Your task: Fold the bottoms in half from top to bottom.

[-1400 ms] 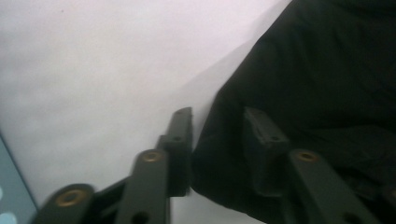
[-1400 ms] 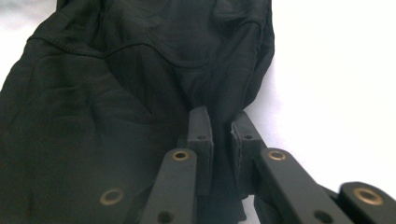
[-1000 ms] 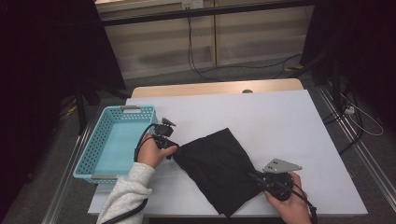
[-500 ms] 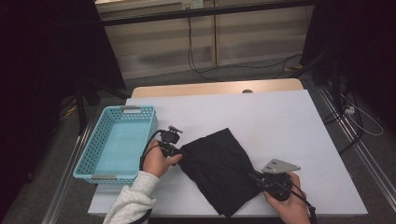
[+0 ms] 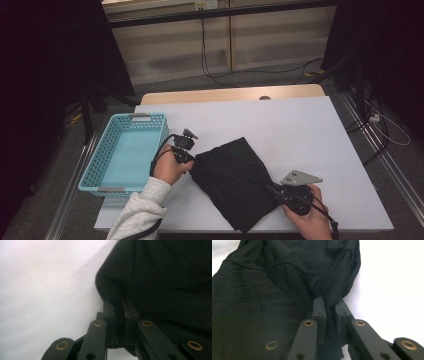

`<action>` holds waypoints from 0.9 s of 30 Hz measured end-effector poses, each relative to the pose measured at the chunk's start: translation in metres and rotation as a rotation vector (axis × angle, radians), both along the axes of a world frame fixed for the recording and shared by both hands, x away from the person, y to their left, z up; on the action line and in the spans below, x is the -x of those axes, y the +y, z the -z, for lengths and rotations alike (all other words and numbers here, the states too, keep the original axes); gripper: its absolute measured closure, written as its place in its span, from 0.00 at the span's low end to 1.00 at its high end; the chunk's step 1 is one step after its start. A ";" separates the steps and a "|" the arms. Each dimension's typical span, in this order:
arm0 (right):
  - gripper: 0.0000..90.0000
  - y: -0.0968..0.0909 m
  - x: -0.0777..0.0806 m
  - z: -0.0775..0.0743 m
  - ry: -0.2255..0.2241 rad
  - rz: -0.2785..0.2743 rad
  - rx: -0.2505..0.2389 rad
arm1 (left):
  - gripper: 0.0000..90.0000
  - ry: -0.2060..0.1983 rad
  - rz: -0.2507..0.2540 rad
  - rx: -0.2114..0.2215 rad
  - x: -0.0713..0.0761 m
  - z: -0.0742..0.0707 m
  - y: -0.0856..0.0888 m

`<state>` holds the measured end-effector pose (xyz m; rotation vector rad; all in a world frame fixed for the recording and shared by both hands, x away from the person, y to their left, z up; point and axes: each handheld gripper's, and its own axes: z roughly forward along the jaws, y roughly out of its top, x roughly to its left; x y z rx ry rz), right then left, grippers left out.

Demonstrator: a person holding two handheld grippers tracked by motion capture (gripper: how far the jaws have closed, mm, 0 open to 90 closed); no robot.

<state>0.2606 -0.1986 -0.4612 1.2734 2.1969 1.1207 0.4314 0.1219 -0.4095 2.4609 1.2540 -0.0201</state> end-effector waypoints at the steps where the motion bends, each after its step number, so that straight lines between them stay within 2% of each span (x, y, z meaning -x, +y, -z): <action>1: 0.91 0.000 0.000 -0.001 0.002 -0.001 -0.005 | 0.93 0.000 -0.003 -0.001 -0.002 -0.004 0.001; 11: 0.91 0.008 -0.001 -0.009 -0.019 -0.008 -0.020 | 0.93 0.020 -0.005 -0.026 -0.016 -0.037 0.006; 15: 0.91 0.012 -0.002 -0.016 -0.044 -0.011 -0.029 | 0.93 0.038 0.004 -0.047 -0.024 -0.053 0.008; 22: 0.91 0.024 -0.006 -0.031 -0.082 -0.017 -0.063 | 0.93 0.027 0.006 -0.074 -0.037 -0.089 0.014; 27: 0.91 0.036 -0.012 -0.038 -0.102 -0.032 -0.086 | 0.93 0.033 0.010 -0.096 -0.046 -0.105 0.023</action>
